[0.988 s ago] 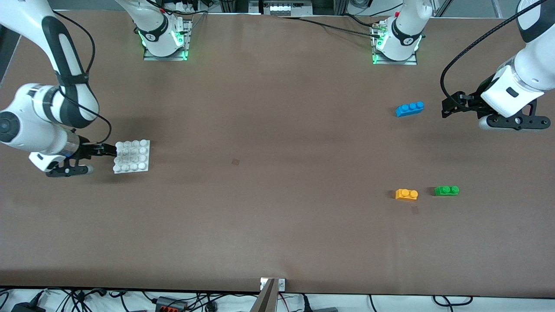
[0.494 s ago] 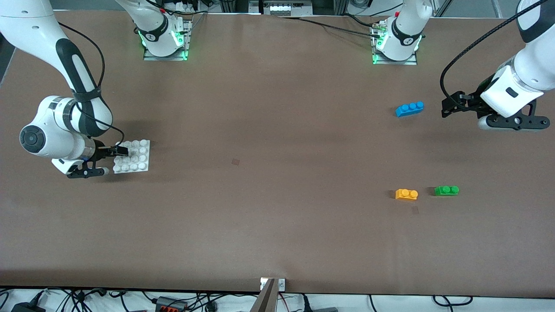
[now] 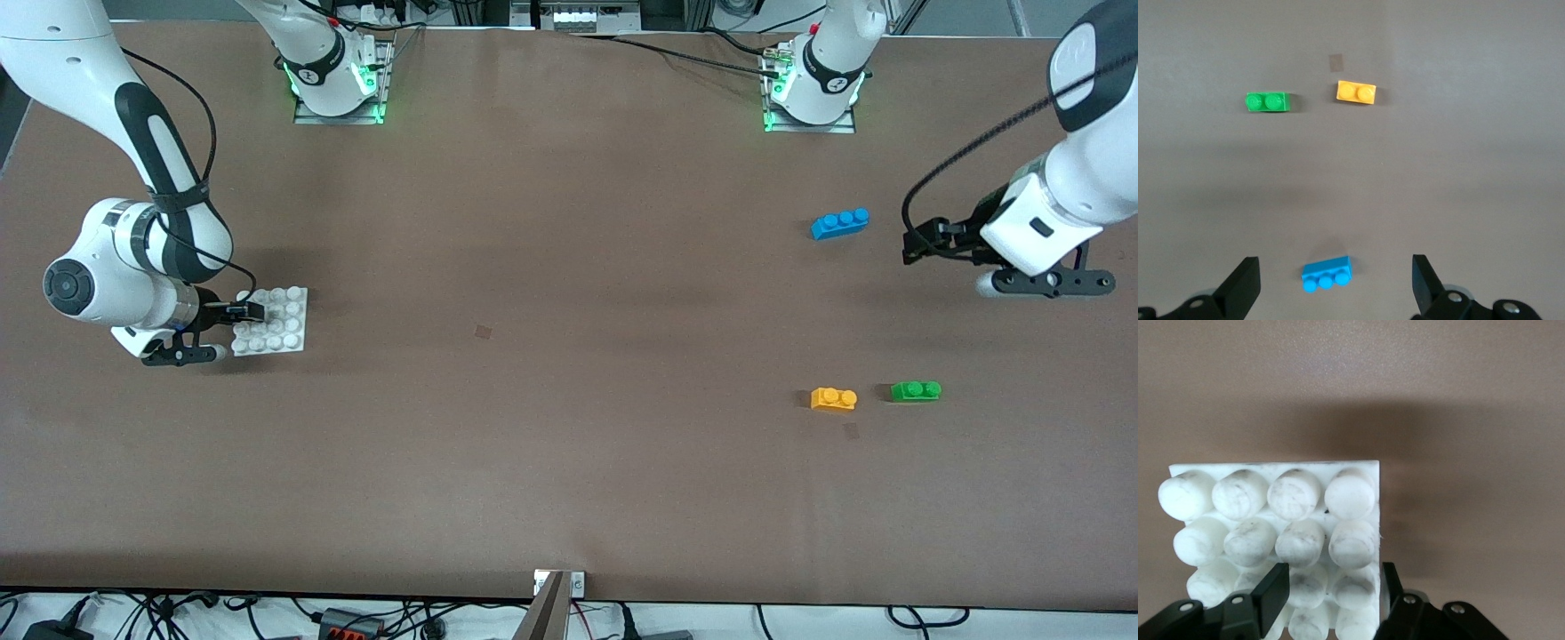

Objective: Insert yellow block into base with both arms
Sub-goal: 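Grasp the white base plate edge with the right gripper, then slide the base plate with the right gripper while the left gripper grasps the yellow block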

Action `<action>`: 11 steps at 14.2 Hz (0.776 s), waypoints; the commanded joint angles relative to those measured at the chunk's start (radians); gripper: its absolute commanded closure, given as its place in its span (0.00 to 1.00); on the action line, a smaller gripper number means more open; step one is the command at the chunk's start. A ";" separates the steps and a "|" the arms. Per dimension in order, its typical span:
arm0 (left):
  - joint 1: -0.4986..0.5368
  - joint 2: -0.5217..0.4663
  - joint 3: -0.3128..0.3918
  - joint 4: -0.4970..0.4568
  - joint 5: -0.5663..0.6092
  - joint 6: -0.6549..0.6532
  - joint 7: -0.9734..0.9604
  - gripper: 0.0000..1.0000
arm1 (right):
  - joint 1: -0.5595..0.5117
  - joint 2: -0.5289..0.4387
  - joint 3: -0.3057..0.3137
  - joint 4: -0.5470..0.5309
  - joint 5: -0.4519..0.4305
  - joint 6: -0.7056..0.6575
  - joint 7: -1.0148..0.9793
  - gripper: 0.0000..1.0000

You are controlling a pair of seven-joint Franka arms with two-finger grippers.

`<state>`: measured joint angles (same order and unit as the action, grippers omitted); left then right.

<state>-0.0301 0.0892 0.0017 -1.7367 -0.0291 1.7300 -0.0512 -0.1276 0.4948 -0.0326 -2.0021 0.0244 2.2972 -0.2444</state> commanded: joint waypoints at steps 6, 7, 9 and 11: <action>-0.008 0.361 0.011 0.087 -0.060 0.282 0.016 0.00 | 0.002 0.030 0.020 0.014 0.023 0.008 -0.012 0.38; -0.008 0.401 0.012 0.113 -0.058 0.293 0.016 0.00 | 0.002 0.030 0.020 0.016 0.022 0.008 -0.012 0.42; -0.011 0.460 0.012 0.147 -0.049 0.305 0.016 0.00 | 0.016 0.027 0.022 0.016 0.022 -0.001 0.002 0.53; -0.014 0.494 0.011 0.149 -0.042 0.354 0.017 0.00 | 0.046 0.028 0.023 0.014 0.023 -0.004 0.004 0.56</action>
<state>-0.0353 0.5448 0.0067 -1.6353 -0.0679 2.0720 -0.0512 -0.1165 0.5018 -0.0159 -1.9950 0.0300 2.2930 -0.2457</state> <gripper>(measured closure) 0.000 0.427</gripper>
